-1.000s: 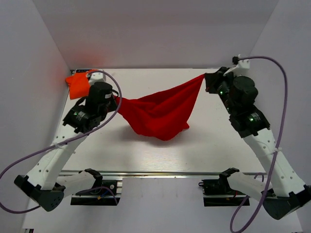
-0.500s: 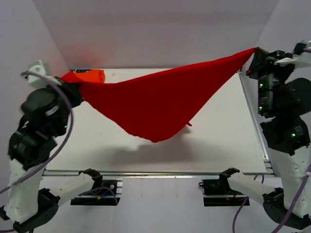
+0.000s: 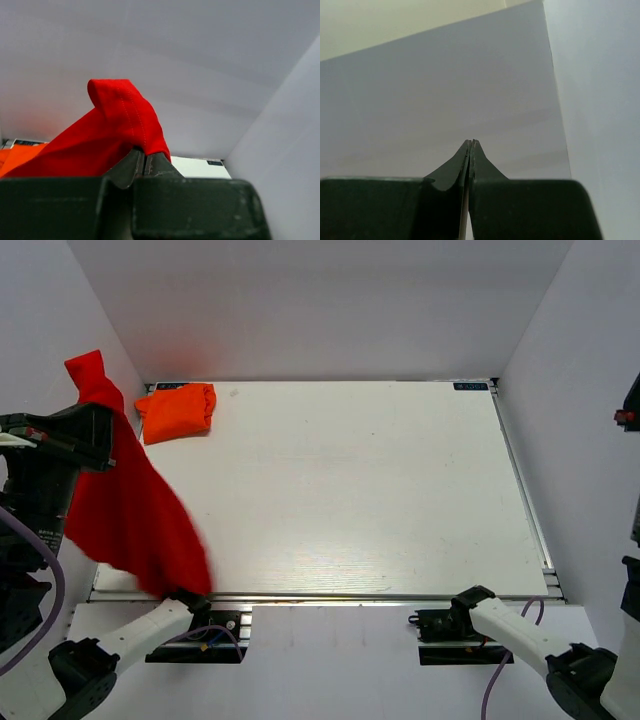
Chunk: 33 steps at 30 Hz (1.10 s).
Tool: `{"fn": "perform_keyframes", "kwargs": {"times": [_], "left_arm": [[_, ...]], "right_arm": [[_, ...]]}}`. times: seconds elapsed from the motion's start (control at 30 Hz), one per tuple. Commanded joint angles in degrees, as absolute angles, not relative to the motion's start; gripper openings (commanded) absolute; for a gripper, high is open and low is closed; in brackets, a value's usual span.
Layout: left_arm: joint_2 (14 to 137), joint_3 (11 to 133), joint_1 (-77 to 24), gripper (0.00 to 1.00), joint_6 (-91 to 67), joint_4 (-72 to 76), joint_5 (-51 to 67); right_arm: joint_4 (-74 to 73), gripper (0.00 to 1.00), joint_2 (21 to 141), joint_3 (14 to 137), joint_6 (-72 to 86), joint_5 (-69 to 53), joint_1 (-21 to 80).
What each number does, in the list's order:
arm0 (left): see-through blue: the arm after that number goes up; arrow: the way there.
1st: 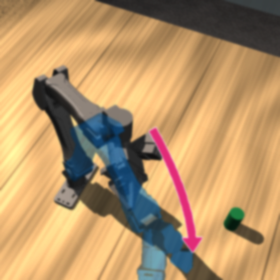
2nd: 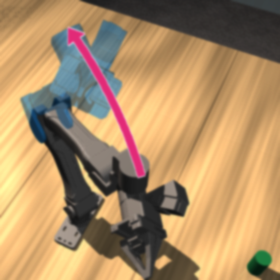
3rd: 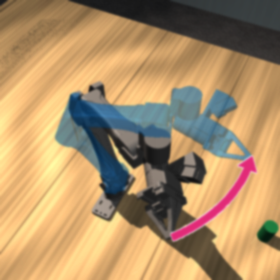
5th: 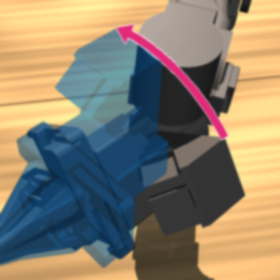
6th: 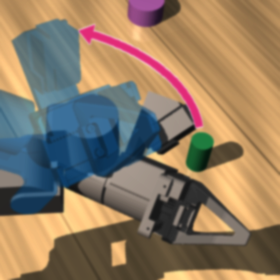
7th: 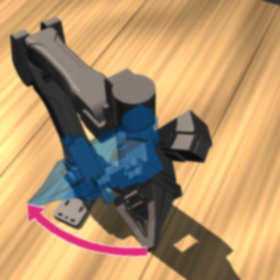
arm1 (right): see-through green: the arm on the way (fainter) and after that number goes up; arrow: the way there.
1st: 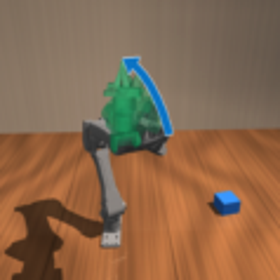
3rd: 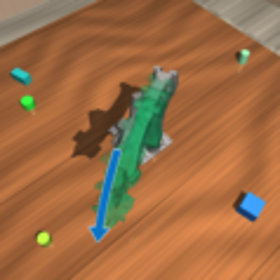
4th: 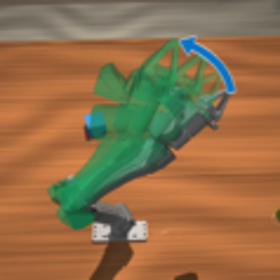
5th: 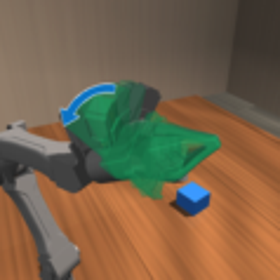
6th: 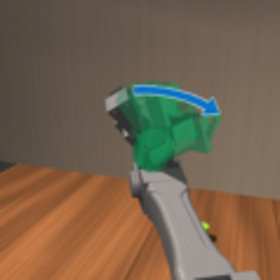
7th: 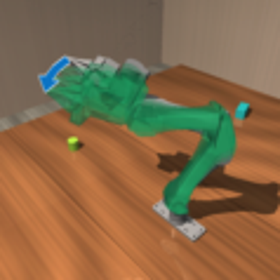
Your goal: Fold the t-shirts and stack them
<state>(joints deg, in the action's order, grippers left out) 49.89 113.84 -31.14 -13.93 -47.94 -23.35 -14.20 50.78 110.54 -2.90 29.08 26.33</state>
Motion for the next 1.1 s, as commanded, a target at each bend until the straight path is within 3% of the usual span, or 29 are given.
{"fn": "perform_keyframes", "kwargs": {"times": [0.0, 0.33, 0.57, 0.67, 0.7, 0.73, 0.77, 0.87, 0.97, 1.07], "left_arm": [[53.08, 115.05, -30.85, 0.00, -11.78, -45.18, -15.83], [64.94, 104.25, -30.85, 0.00, -13.01, -35.35, 3.03], [82.51, 98.45, -31.99, 0.01, -14.41, -26.11, 18.36], [92.52, 99.57, -33.04, 0.40, -14.41, -25.65, 22.49], [95.07, 100.62, -33.05, 0.60, -13.28, -26.88, 23.20], [97.27, 101.85, -33.74, 0.95, -12.66, -30.37, 23.20], [100.43, 103.95, -33.75, 1.00, -12.66, -32.06, 21.81], [101.16, 102.50, -34.28, 1.00, -11.60, -34.37, 18.22], [94.15, 95.03, -34.28, 1.00, -11.60, -32.52, 11.90], [85.54, 86.86, -32.97, 1.00, -14.23, -34.70, 1.46]], "right_arm": [[-15.82, 0.00, 49.40, 107.60, -2.29, 26.02, 26.28], [-14.68, 0.00, 48.34, 93.98, 1.58, 25.04, 26.37], [-12.23, 0.00, 47.46, 79.32, 5.70, 31.80, 26.19], [-11.95, 0.00, 47.90, 75.15, 8.77, 33.58, 26.45], [-11.87, 0.00, 48.25, 73.49, 8.79, 33.49, 26.19], [-12.04, 0.00, 48.95, 72.17, 9.22, 32.62, 26.10], [-12.04, 0.00, 49.30, 71.46, 9.66, 32.35, 26.10], [-12.74, 0.00, 51.50, 69.70, 10.63, 31.82, 26.10], [-12.83, 0.00, 53.78, 68.03, 11.78, 29.01, 26.19], [-14.41, 0.17, 56.85, 67.33, 10.73, 22.17, 26.10]]}}
